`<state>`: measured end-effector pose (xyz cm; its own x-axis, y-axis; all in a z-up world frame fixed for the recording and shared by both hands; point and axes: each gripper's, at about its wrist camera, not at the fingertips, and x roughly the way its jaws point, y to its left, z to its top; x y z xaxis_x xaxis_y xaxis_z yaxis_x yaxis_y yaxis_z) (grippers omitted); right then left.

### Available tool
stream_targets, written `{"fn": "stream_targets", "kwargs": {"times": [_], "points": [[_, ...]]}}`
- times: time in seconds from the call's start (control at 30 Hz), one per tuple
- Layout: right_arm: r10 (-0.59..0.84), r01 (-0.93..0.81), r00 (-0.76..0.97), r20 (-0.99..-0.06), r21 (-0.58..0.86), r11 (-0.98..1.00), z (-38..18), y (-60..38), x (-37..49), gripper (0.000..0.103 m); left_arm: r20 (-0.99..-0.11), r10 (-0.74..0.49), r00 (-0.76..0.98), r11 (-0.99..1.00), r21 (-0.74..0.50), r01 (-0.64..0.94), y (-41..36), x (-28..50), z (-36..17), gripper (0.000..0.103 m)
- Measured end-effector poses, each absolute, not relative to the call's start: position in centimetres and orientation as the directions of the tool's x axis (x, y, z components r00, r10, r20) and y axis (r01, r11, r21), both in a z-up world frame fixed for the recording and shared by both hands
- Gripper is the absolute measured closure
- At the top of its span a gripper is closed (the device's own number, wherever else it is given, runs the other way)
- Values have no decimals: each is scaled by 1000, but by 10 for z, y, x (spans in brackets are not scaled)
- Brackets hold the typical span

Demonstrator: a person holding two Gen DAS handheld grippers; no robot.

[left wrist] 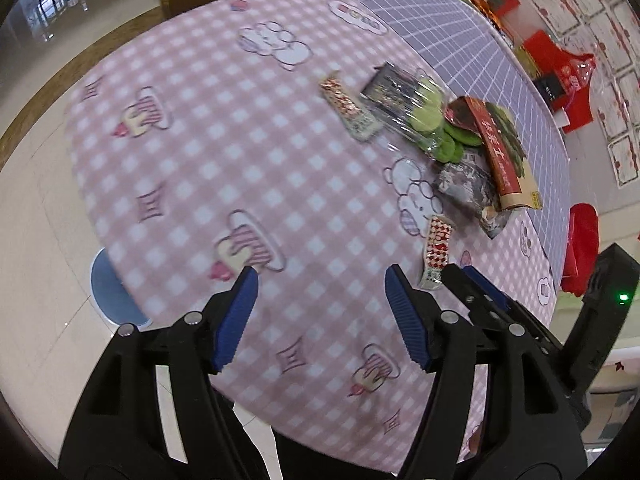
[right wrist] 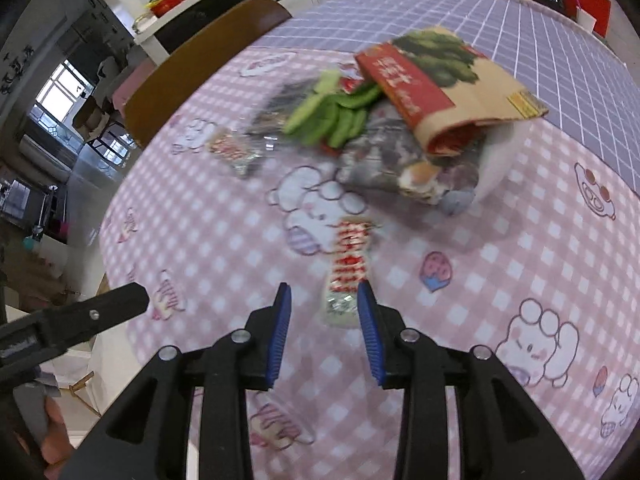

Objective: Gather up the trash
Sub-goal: 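Move both open tools back to the table trash, then grasp the red-white sauce packet with the right tool while the left tool grasps a small wrapper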

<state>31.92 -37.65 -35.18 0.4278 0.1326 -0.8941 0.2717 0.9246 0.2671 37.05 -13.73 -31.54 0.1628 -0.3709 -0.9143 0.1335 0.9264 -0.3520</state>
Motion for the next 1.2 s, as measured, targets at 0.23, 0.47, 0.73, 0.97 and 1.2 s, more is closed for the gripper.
{"fn": "stream_targets", "kwargs": {"times": [0.23,0.47,0.73,0.97,1.2], "points": [[134,254,412,-901,254,933,-369,-382,334,69,-918,-359,167,932,-345,109,-159,389,-321,36],[116,170,404,-908,199,965,-374,-378,341,90,-917,-357,178,934,-349,76,-162,407,-323,36],[169,129,462,-871,255,958,-346,-381,354,96,-909,-347,231,936,-351,23,-150,433,-314,36],[165,163,542,-824,296,941,-310,-385,380,96,-913,-338,228,941,-329,76,-160,473,-322,36],[152,212,560,-814,319,924,-302,-378,417,96,-914,-352,201,929,-315,193,-174,521,-335,36]]}}
